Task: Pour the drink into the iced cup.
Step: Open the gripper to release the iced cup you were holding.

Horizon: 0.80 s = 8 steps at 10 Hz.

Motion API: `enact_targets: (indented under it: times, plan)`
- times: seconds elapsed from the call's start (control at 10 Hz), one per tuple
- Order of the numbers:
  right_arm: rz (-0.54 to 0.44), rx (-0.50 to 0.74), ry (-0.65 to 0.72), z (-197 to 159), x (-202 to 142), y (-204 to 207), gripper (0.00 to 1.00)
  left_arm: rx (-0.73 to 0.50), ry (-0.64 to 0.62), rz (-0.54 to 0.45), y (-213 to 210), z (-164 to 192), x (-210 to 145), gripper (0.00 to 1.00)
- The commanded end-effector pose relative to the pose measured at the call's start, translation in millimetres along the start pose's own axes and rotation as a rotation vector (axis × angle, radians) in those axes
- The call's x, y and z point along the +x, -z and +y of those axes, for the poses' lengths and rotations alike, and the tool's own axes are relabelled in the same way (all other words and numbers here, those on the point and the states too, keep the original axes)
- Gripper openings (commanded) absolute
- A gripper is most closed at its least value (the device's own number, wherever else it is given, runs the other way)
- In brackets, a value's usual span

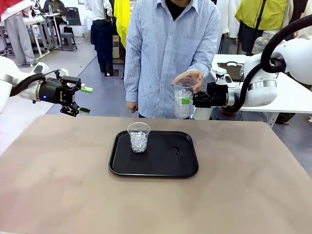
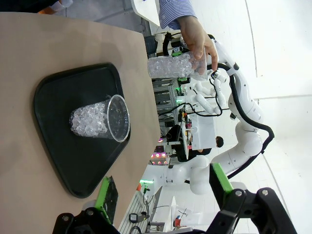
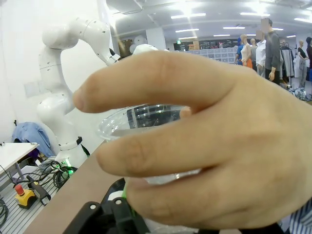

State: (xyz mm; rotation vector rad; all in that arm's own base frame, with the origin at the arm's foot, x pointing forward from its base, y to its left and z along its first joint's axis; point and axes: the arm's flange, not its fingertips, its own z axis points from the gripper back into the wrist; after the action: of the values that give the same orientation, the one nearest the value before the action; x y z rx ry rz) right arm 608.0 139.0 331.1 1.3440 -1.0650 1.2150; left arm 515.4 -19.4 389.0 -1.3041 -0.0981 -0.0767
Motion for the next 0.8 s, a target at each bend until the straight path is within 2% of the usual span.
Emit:
enact_targets:
  times: [0.0, 0.1, 0.2, 0.7]
  plan:
    - [0.000, 0.000, 0.000, 0.0, -0.1, 0.0, 0.70, -0.001, 0.001, -0.001, -0.8, -1.5, -2.0, 1.00]
    - [-0.011, 0.001, 0.019, 1.0, 0.0, -3.3, 0.89, -0.001, 0.001, -0.001, -0.8, -1.5, -2.0, 1.00]
    - [-0.010, 0.007, 0.034, 2.5, -0.3, -6.7, 1.00, -0.001, 0.001, -0.001, -0.8, -1.5, -2.0, 1.00]
    - [-0.012, -0.041, 0.072, 17.9, -11.9, -42.7, 1.00, -0.001, 0.001, -0.001, -0.8, -1.5, -2.0, 1.00]
